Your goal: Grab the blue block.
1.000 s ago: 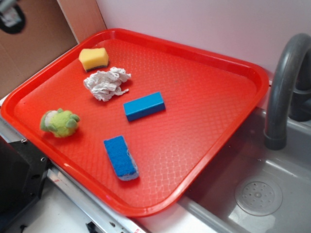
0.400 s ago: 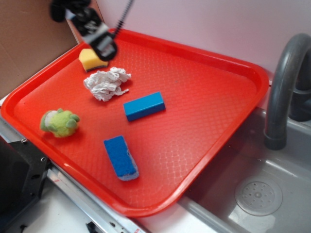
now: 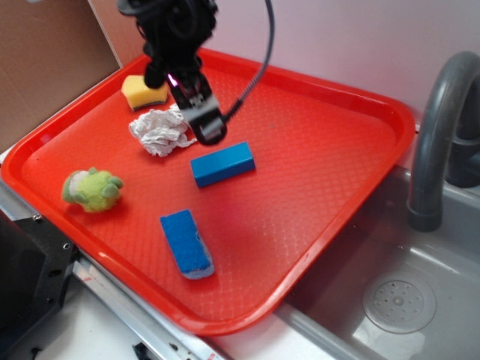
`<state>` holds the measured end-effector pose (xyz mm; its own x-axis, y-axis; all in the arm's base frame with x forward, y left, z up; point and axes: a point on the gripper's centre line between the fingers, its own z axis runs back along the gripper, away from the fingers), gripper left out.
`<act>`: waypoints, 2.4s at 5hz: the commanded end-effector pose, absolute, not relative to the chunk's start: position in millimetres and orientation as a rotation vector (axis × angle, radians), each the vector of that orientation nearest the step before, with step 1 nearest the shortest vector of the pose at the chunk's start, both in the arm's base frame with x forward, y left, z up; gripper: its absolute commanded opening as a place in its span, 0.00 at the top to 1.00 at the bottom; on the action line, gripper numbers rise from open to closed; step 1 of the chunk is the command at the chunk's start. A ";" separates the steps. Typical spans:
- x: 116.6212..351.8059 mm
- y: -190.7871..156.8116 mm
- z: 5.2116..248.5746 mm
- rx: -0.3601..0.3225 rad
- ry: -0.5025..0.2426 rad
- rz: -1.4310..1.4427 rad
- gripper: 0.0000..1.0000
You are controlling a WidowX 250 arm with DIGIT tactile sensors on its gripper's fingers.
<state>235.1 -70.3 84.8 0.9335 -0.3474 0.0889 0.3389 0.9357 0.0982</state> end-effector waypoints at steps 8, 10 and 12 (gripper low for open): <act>245.1 -58.7 117.4 0.011 -0.018 -0.176 1.00; 212.2 -46.7 217.2 0.006 -0.137 -0.060 1.00; 216.0 -39.4 239.7 -0.026 -0.111 -0.090 1.00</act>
